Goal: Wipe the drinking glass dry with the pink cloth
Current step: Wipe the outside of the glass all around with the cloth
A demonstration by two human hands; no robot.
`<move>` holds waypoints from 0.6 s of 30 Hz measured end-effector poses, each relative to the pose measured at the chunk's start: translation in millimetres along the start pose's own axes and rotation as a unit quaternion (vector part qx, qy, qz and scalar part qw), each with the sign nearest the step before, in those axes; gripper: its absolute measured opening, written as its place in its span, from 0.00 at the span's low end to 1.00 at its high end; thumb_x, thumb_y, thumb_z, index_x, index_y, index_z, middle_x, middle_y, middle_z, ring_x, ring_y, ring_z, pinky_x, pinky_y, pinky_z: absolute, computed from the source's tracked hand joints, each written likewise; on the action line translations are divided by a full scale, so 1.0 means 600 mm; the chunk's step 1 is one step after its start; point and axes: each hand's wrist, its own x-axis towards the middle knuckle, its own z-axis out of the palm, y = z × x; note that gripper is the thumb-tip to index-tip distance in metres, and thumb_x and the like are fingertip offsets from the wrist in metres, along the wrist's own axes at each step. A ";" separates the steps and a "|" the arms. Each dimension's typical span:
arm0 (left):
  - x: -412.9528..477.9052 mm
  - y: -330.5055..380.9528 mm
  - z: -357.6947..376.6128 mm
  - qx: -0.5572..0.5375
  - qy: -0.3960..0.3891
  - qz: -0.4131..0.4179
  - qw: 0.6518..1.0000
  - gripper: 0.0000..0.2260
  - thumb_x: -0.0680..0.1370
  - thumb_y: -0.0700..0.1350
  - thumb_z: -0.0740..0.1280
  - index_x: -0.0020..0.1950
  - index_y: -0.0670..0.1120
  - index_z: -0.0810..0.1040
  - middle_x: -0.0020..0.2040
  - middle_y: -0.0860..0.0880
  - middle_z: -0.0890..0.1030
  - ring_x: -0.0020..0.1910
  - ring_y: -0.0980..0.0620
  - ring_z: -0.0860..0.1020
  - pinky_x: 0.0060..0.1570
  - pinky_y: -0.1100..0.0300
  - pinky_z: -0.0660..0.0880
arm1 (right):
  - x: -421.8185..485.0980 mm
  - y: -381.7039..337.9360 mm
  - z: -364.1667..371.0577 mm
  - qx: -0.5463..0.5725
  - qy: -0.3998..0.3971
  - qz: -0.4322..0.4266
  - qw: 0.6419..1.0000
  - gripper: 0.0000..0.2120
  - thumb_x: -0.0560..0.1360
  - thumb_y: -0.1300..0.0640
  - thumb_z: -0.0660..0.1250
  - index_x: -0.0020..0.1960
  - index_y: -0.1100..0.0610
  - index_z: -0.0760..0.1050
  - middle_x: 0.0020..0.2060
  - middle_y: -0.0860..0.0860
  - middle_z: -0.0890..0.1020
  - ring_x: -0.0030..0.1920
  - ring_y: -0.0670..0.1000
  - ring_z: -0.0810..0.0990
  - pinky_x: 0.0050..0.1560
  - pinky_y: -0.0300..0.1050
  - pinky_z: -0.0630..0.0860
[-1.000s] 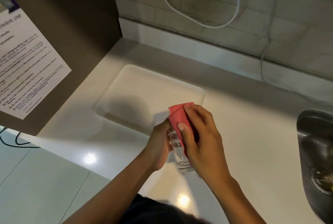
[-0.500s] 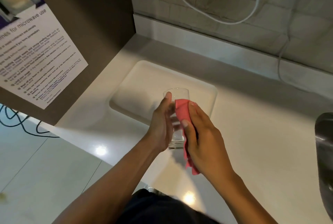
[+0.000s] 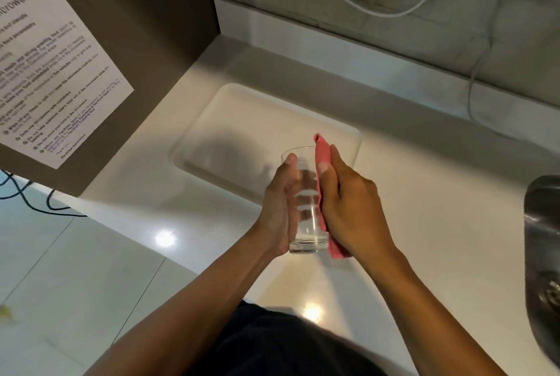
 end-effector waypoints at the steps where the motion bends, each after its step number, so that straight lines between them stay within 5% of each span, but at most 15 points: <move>1: 0.003 0.003 0.003 0.001 0.004 0.004 1.000 0.31 0.77 0.68 0.63 0.58 0.43 0.85 0.50 0.44 0.88 0.49 0.45 0.84 0.48 0.50 0.81 | -0.002 -0.005 0.000 -0.014 0.003 -0.020 1.000 0.27 0.83 0.41 0.47 0.81 0.45 0.59 0.61 0.48 0.83 0.45 0.46 0.84 0.53 0.38 0.80; 4: 0.016 0.016 0.004 -0.009 0.013 0.033 0.999 0.26 0.81 0.66 0.62 0.60 0.46 0.86 0.58 0.41 0.87 0.60 0.38 0.83 0.59 0.44 0.80 | -0.037 -0.003 0.002 -0.102 -0.039 -0.083 0.991 0.29 0.84 0.45 0.52 0.83 0.49 0.51 0.76 0.53 0.71 0.44 0.55 0.85 0.50 0.50 0.84; 7: 0.016 0.013 0.002 0.011 -0.009 0.028 1.000 0.29 0.78 0.66 0.62 0.60 0.44 0.87 0.56 0.41 0.87 0.57 0.39 0.82 0.63 0.41 0.77 | -0.033 0.014 -0.006 -0.065 -0.033 -0.061 0.996 0.28 0.83 0.42 0.51 0.82 0.47 0.57 0.60 0.50 0.83 0.42 0.48 0.86 0.50 0.43 0.84; 9: 0.014 -0.001 0.006 0.026 -0.023 0.013 0.999 0.32 0.76 0.68 0.62 0.61 0.42 0.85 0.53 0.41 0.86 0.53 0.42 0.83 0.55 0.44 0.80 | -0.003 0.016 -0.012 -0.035 -0.004 -0.015 0.999 0.28 0.83 0.39 0.47 0.81 0.45 0.60 0.50 0.45 0.84 0.43 0.44 0.84 0.49 0.39 0.82; 11: 0.015 -0.009 0.012 0.039 -0.030 0.011 0.999 0.28 0.76 0.69 0.61 0.56 0.48 0.86 0.50 0.44 0.87 0.48 0.46 0.85 0.45 0.52 0.83 | 0.012 0.006 -0.011 -0.050 0.014 -0.015 0.999 0.31 0.82 0.38 0.45 0.81 0.48 0.59 0.64 0.50 0.81 0.54 0.50 0.85 0.58 0.47 0.81; 13: 0.019 -0.006 0.011 0.026 -0.015 0.013 0.999 0.24 0.79 0.68 0.60 0.55 0.53 0.88 0.50 0.47 0.89 0.50 0.47 0.86 0.45 0.54 0.84 | -0.005 -0.002 -0.004 -0.091 0.002 -0.056 0.994 0.30 0.84 0.40 0.44 0.82 0.52 0.56 0.77 0.53 0.69 0.59 0.58 0.83 0.60 0.52 0.81; 15: 0.020 0.004 0.006 0.008 -0.009 0.018 1.000 0.24 0.81 0.66 0.60 0.59 0.51 0.86 0.54 0.45 0.89 0.56 0.44 0.85 0.51 0.50 0.84 | -0.033 0.004 0.000 -0.104 -0.027 -0.086 0.990 0.27 0.85 0.45 0.49 0.83 0.52 0.55 0.80 0.52 0.64 0.57 0.60 0.84 0.59 0.54 0.81; 18: 0.015 0.001 0.007 0.033 -0.014 0.012 0.999 0.34 0.78 0.68 0.60 0.65 0.40 0.83 0.61 0.37 0.85 0.59 0.40 0.81 0.64 0.41 0.77 | -0.023 0.019 -0.003 -0.061 -0.018 -0.028 0.998 0.27 0.84 0.42 0.49 0.81 0.49 0.60 0.73 0.50 0.75 0.62 0.55 0.82 0.66 0.50 0.77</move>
